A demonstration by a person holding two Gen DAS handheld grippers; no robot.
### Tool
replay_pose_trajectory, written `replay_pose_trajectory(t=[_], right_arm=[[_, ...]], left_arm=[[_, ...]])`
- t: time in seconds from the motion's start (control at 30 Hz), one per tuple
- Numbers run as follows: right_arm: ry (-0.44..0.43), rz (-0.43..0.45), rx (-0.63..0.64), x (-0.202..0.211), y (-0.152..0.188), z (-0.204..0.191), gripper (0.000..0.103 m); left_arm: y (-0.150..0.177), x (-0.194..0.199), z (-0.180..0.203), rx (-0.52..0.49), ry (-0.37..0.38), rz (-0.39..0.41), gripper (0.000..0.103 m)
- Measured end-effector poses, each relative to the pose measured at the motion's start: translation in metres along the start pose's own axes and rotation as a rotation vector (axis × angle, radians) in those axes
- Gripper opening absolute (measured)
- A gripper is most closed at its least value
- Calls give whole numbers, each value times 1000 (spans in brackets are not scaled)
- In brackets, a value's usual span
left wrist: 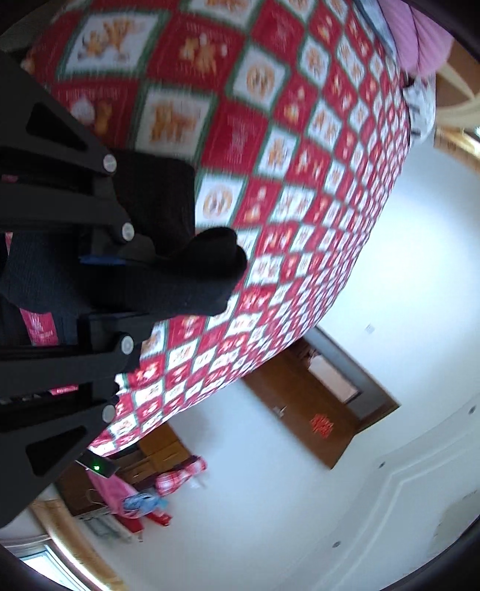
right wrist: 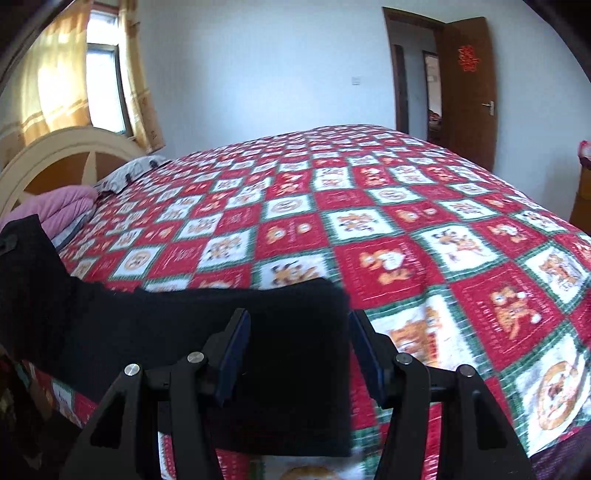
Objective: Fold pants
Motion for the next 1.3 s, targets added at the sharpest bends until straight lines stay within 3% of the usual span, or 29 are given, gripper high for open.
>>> replay_pose_trajectory(t=[0.37,0.8,0.97,1.13,1.3], right_arm=[[41,1,-164,-3,-10,56,57],[41,-18,-212,-9,-6,68,57],[35,-25,-207,-12,-4,65,57],[-12,-46,-240,-18,0,66,57],[-170,-57,-350,-21,2,70,57]], left_arm=[[24,-72,57,-96,17,-137,18],[64,-143,73,-172,-60,-259,18],[78,-164,85,-189,-32,-296,26],[93,-164,118,-298,47,-295,28],[88,-135,117,-379,34,-190,58]])
Point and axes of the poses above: each gripper's, at about its wrist camera, not at the fingertips, and x roughly against the way its jaws point, z to its right, y to its underside, the point moved 6 cm from there along -x, roughly the way its jaws point
